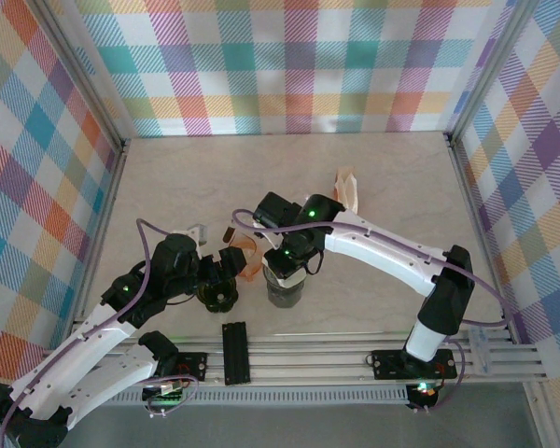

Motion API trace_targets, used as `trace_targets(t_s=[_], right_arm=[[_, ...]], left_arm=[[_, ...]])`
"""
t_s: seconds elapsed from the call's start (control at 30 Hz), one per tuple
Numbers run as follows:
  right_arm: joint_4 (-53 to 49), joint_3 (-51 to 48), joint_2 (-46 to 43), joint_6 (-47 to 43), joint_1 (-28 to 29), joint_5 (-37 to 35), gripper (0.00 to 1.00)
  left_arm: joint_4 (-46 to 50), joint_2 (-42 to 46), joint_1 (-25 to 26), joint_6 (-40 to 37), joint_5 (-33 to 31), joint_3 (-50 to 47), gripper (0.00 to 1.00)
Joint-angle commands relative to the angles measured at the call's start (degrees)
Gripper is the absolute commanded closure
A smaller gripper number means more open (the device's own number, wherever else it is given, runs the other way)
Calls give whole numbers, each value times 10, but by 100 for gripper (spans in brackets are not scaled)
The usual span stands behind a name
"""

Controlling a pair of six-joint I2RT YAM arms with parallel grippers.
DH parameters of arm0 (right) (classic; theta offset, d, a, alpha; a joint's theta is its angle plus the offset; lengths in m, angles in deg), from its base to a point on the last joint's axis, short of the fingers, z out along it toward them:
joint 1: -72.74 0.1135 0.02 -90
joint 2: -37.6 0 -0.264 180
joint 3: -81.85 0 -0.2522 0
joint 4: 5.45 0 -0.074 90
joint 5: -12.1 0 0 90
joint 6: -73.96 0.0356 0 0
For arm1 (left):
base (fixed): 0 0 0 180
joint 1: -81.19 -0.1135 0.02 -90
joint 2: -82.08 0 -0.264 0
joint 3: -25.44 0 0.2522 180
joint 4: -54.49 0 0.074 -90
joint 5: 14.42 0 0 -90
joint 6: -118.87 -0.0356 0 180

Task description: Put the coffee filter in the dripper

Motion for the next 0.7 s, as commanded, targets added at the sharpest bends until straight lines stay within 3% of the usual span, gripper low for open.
trace_targets(t_s=[0.0, 0.17, 0.33, 0.43, 0.67], right_arm=[[29, -17, -41, 7, -2, 7, 74], [57, -41, -79, 12, -2, 0, 58], [85, -73, -127, 19, -2, -23, 49], [108, -105, -164, 28, -3, -49, 44], [133, -172, -221, 50, -28, -80, 42]], left_arm=[[-16, 5, 7, 2, 13, 0, 0], [-27, 0, 7, 9, 17, 5, 2], [-52, -22, 15, 9, 29, 24, 15], [-60, -52, 40, 1, 16, 47, 23], [-29, -153, 132, -47, -65, 116, 39]])
